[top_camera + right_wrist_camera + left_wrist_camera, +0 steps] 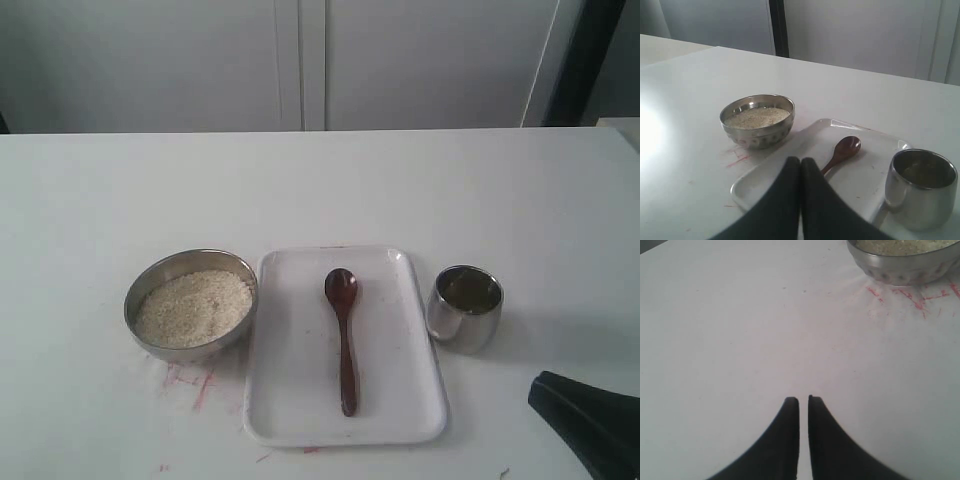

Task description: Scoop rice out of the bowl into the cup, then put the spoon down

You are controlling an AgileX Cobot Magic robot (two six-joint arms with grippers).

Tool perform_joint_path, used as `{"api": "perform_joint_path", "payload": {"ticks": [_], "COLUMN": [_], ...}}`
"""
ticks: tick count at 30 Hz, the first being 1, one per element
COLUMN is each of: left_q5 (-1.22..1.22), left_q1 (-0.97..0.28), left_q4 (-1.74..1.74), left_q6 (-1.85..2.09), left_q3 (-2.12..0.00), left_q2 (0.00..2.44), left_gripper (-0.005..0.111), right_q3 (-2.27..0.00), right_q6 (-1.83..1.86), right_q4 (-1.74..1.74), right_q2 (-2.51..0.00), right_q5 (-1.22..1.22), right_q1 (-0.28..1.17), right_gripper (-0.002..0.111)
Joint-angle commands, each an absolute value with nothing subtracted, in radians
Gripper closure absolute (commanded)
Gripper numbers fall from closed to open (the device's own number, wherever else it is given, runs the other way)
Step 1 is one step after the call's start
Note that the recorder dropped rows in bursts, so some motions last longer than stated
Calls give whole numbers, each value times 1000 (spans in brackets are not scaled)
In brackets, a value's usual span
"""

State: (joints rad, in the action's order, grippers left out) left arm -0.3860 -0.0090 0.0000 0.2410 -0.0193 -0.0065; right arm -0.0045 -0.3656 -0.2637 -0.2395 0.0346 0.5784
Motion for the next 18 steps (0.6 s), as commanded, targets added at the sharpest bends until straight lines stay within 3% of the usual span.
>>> {"api": "perform_joint_path", "payload": {"ticks": [1,18], "left_q5": [-434,-434], "left_q1": [-13,-13], "left_q4": [-6,-6], "left_q6": [235,235], "left_q3": [-10,-10], "left_q2": [0,0], "left_gripper": [92,92], "right_q3": [0,0], "right_q6": [-370,-370], "right_q4": [-265,-265], "right_q2": [-235,-187], "right_q5": [42,38], "right_q1": [578,548], "right_gripper": [108,108]}}
